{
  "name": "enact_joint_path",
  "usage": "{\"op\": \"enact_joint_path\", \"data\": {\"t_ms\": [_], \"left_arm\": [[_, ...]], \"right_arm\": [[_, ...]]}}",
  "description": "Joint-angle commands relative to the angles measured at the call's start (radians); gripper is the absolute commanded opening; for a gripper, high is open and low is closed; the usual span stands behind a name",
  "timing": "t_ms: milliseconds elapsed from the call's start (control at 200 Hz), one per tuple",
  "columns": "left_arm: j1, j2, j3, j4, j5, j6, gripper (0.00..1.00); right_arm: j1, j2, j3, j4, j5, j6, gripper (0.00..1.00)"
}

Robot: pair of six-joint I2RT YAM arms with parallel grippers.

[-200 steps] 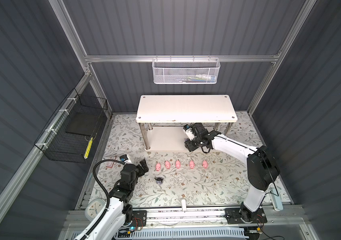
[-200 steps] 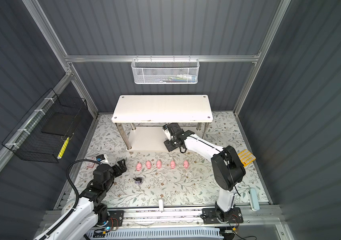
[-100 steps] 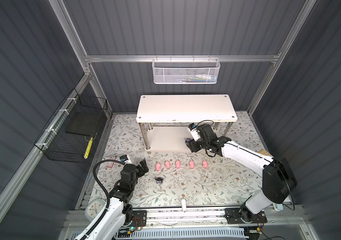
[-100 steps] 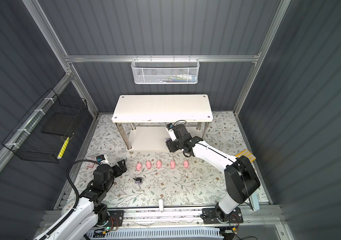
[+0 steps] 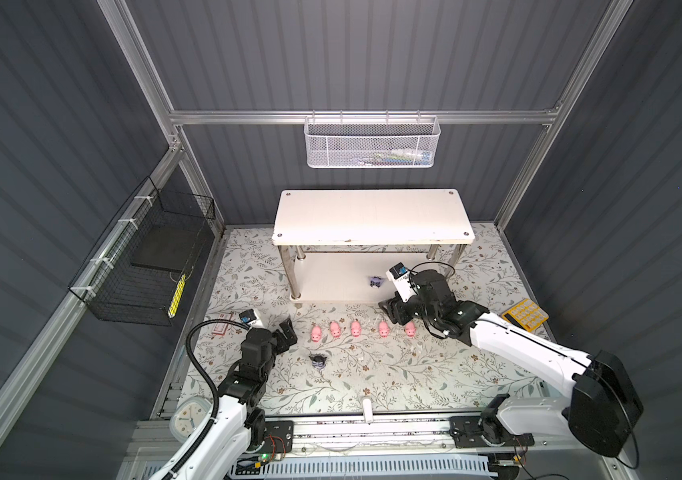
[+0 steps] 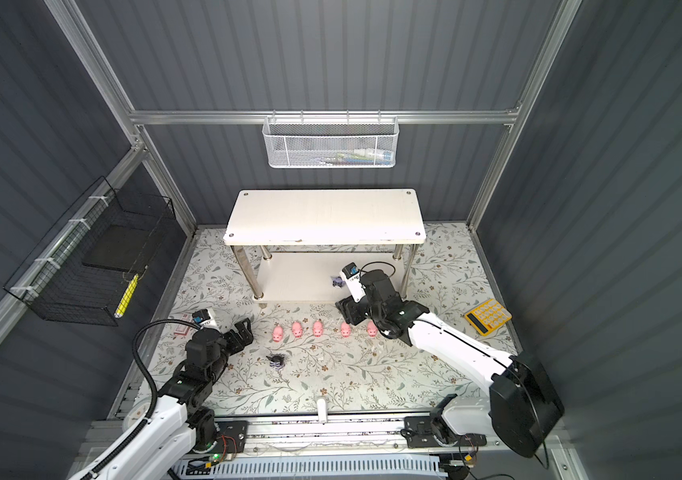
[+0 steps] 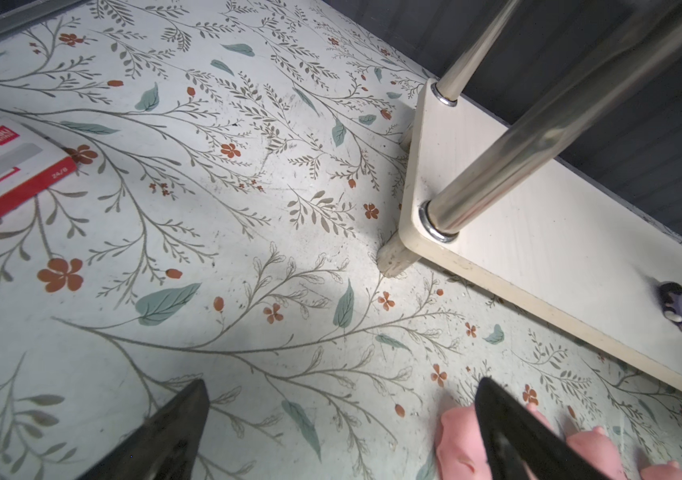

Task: Place and organize the plastic toys onto the shelf
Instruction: 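Withdraw the right gripper from the shelf toward the pig row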

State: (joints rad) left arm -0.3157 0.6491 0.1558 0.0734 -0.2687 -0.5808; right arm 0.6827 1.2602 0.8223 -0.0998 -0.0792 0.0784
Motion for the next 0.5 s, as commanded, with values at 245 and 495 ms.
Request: {"op": "enact_joint_path", "data": {"t_ms": [245, 495], "left_arm": [[-0.006, -0.122, 0.137, -0.210, 0.102, -0.028, 1.00], [-0.032, -0.215, 0.212, -0.402, 0.166, -0.009, 1.00]], "right_arm": [[0.062, -0.132, -0.135, 0.057, 0.030, 0.058, 0.67], [0.061, -0.135, -0.153, 0.063, 0.051, 0.063, 0.67]]}}
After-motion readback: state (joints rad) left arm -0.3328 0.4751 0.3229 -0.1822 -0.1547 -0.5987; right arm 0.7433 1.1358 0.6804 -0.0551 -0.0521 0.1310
